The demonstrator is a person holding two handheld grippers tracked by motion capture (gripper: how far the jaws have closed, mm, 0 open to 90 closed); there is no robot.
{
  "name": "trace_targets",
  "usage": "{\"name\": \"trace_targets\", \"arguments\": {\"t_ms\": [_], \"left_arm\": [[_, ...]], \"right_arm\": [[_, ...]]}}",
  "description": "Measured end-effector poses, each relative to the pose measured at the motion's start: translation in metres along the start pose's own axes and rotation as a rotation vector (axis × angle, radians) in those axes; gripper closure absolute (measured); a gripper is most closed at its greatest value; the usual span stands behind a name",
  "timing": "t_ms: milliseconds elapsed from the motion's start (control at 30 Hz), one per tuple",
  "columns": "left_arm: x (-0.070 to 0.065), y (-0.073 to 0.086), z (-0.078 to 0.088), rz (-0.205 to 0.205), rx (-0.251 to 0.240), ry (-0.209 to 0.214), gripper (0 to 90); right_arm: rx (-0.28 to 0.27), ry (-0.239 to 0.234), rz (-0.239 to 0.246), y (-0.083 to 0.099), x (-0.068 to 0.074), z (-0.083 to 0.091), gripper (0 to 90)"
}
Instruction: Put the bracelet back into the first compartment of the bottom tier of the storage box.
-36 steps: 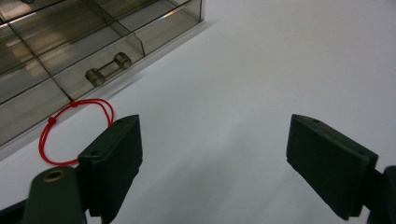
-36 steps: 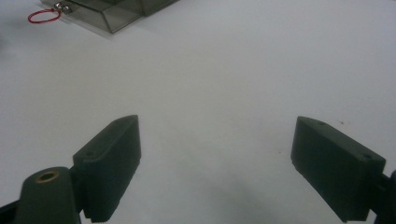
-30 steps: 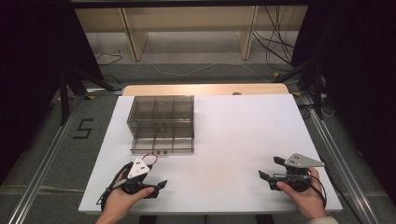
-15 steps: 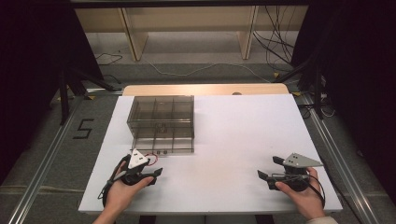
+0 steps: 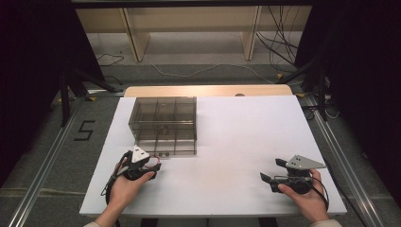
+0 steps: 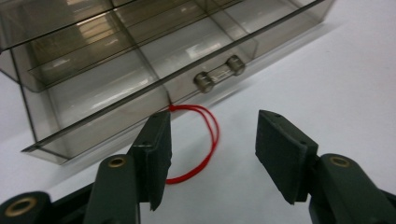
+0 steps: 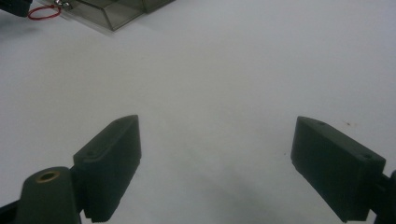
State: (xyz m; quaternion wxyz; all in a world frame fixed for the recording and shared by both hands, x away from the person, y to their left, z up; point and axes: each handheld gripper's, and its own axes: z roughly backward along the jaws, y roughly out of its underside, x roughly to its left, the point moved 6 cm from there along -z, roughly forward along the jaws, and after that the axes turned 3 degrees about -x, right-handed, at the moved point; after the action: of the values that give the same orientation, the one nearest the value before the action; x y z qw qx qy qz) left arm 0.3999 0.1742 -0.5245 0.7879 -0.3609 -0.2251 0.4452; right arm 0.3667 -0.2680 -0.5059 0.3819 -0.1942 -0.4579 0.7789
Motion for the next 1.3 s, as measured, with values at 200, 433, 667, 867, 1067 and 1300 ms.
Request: {"name": "trace_targets", "arguments": {"t_ms": [200,433,667,867,1067,1300], "left_arm": [[0.008,0.0,-0.005,0.019,0.014,-0.016,50.4],[0.006,-0.001,-0.01,0.001,0.031,-0.002,56.7],[0.02,0.002,-0.008,0.047,0.047,-0.057,60.0],[0.024,0.004,-0.009,0.078,0.066,-0.073,62.2],[0.029,0.006,-0.011,0.111,0.076,-0.071,64.8],[0.028,0.005,-0.012,0.141,0.078,-0.072,70.7]], "right_arm": [[-0.002,-0.004,0.006,0.0,0.001,0.0,16.5],[-0.001,-0.004,0.007,0.0,0.001,0.0,16.5],[-0.001,-0.003,0.007,0.0,0.001,0.0,16.5],[0.003,-0.003,0.01,0.0,0.002,0.0,16.6],[0.006,-0.004,0.008,0.0,0.002,0.0,16.6],[0.006,-0.005,0.011,-0.001,0.003,0.0,16.6]]}}
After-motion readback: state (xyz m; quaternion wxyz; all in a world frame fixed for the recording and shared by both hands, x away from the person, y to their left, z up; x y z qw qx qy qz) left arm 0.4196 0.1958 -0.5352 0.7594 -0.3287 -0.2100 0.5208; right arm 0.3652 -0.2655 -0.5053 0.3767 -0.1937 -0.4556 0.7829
